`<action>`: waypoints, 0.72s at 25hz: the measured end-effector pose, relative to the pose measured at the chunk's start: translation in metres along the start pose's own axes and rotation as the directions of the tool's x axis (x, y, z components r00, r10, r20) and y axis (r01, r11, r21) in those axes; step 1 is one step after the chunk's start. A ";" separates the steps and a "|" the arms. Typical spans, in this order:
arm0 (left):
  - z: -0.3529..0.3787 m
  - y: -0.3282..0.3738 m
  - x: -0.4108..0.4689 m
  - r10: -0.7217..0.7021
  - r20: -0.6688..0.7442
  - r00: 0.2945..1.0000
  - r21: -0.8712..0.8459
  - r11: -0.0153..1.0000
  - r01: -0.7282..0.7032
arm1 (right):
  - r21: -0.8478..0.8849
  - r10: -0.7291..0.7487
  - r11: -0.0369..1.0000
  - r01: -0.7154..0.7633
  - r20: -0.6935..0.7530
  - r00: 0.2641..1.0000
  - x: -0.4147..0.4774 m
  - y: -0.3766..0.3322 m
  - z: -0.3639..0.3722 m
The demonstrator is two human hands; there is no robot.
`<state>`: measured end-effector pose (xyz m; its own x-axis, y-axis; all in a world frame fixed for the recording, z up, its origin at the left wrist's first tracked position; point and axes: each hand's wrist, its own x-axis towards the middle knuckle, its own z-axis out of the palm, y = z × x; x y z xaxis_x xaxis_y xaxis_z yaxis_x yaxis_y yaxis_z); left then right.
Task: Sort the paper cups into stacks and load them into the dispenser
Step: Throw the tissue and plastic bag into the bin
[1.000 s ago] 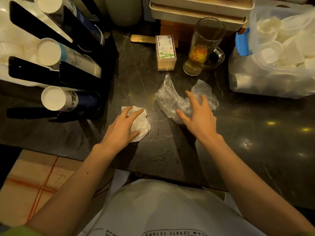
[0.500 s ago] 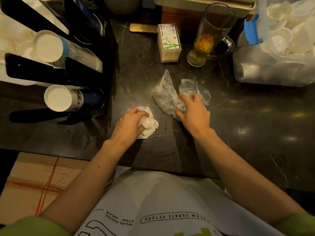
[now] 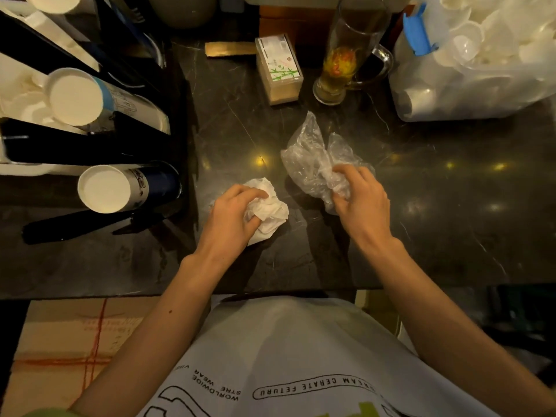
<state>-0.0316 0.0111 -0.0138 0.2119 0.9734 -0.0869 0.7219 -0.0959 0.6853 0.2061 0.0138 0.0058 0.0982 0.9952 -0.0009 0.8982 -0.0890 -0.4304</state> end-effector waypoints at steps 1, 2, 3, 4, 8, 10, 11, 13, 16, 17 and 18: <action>0.001 0.003 0.000 0.015 0.013 1.000 -0.015 1.000 -0.015 | 0.008 0.022 1.000 -0.022 -0.024 0.999 -0.011 0.001 -0.003; 0.004 0.005 0.001 0.033 0.032 0.999 -0.030 0.999 -0.032 | 0.018 0.054 0.998 -0.054 -0.045 0.998 -0.022 0.003 -0.005; 0.009 0.008 0.001 0.057 0.062 0.996 -0.048 0.997 -0.054 | 0.031 0.104 0.994 -0.102 -0.066 0.992 -0.036 0.007 -0.006; 0.013 0.012 0.001 0.082 0.092 0.992 -0.065 0.995 -0.076 | 0.051 0.154 0.987 -0.150 -0.086 0.984 -0.051 0.010 -0.008; 0.032 0.034 0.000 0.215 0.177 0.960 -0.121 0.973 -0.195 | 0.127 0.340 0.938 -0.321 -0.171 0.925 -0.109 0.026 -0.015; 0.041 0.048 -0.005 0.261 0.197 0.945 -0.139 0.962 -0.237 | 0.154 0.432 0.900 -0.407 -0.207 0.878 -0.137 0.035 -0.021; 0.046 0.056 -0.009 0.286 0.203 0.936 -0.144 0.955 -0.261 | 0.172 0.461 0.886 -0.431 -0.227 0.858 -0.151 0.040 -0.024; 0.056 0.069 -0.023 0.338 0.217 0.916 -0.143 0.939 -0.312 | 0.201 0.499 0.865 -0.459 -0.259 0.827 -0.179 0.051 -0.031; 0.073 0.089 -0.054 0.373 0.255 0.892 -0.110 0.928 -0.357 | 0.226 0.540 0.841 -0.492 -0.293 0.789 -0.227 0.069 -0.038; 0.081 0.096 -0.068 0.384 0.263 0.885 -0.101 0.923 -0.371 | 0.238 0.547 0.836 -0.494 -0.308 0.778 -0.245 0.075 -0.040; 0.092 0.105 -0.086 0.401 0.273 0.874 -0.094 0.916 -0.390 | 0.251 0.552 0.833 -0.493 -0.326 0.767 -0.269 0.081 -0.042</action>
<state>0.0870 -0.1022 -0.0009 0.6548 0.7558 0.0009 0.5165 -0.4484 0.7295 0.2703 -0.2629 0.0088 0.7109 0.7010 0.0563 0.5927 -0.5541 -0.5846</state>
